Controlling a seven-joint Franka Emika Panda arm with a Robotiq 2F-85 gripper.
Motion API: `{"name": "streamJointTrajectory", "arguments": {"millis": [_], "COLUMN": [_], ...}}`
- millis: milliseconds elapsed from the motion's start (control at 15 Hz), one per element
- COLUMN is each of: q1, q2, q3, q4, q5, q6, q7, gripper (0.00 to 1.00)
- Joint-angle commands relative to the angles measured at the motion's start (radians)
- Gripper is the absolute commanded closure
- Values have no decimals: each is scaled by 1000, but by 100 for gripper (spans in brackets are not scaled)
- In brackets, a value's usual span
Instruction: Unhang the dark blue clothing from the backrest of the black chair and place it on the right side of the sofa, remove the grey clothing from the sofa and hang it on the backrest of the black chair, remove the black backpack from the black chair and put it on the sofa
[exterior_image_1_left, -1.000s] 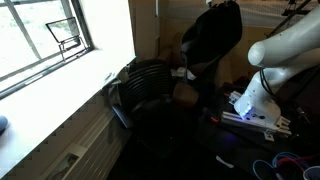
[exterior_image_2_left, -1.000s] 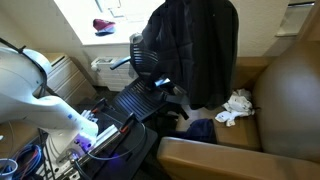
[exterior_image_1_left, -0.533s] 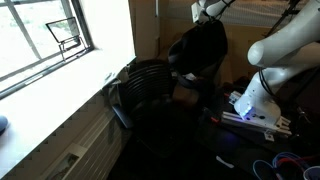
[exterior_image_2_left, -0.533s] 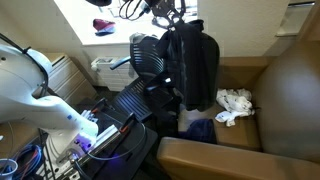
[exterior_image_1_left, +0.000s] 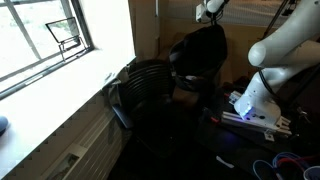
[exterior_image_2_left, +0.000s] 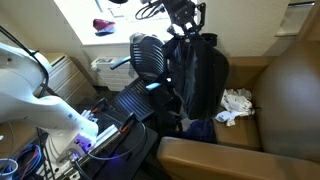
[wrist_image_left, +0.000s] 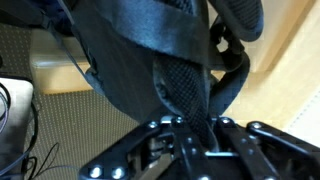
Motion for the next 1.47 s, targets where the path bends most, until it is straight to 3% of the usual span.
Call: {"name": "streamJointTrajectory", "arguments": {"millis": [0,200,267,533,867,933,1000,1133,1267,1400], "q1": [165,282,201,187,115,206,200,231,305,383], "q2": [143,245,274,374,481,499,512,504,468,437], "q3": [-261,-400,-314,-265,-180,-281,-285,-339,-437,-538], "q4": [103,149,163,249,362,390,406,417,402,392], "q5": [168,417,499,815,1143,1244,1300,1348,1233,1088], "q6": [101,180,195,189,118,81,44,-67,-182,-182], "q7": [-174,-390,-462,-754,-1107,-1199,-1266,-1372,-1353,-1279], "gripper": [94,94,94,94,94,94,94,94,94,94]}}
